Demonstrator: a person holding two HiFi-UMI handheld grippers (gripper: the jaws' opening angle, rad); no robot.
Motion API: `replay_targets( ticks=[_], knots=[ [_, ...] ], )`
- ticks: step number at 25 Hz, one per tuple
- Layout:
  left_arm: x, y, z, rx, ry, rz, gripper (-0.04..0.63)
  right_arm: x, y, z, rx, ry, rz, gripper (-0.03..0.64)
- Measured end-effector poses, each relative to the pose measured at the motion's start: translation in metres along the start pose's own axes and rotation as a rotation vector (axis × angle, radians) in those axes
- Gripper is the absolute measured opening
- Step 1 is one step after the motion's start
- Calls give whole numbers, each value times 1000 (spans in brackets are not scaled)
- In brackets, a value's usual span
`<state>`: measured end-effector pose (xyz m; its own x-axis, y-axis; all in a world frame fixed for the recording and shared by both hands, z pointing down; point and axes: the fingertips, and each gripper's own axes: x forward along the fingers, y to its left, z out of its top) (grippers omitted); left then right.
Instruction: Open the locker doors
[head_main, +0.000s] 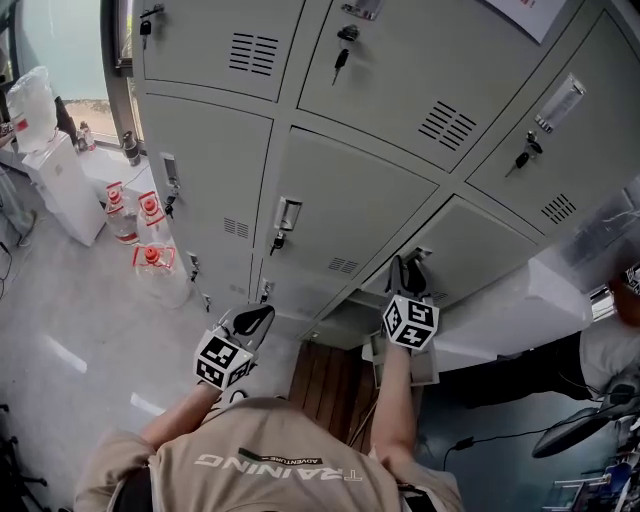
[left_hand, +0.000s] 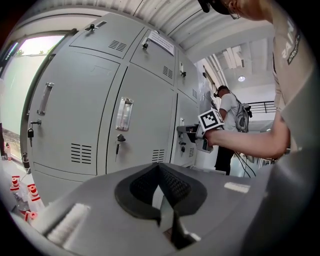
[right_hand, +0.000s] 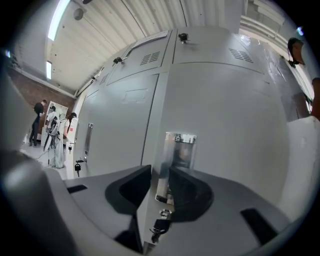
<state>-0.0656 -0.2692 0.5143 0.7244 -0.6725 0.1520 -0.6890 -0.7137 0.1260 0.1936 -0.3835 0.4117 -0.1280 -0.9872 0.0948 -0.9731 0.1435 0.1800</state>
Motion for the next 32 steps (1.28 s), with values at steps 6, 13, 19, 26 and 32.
replay_targets(
  ticks=[6,13,19,26,32],
  knots=[
    [7,-5,-5,1,21,-42,7,-35,5,-3,17,0,4,117],
    [30,-34,-8,19,38,-157,6,-96,5,-9,4,16,10,117],
    [52,-76,-6,35,38,-274,6,-153,-11,-19,-6,40,-76,117],
    [62,-104,-5,45,42,-337,6,-213,-44,-33,56,53,-180,117],
    [71,-121,-7,50,49,-372,6,-254,-80,-43,26,83,-324,107]
  ],
)
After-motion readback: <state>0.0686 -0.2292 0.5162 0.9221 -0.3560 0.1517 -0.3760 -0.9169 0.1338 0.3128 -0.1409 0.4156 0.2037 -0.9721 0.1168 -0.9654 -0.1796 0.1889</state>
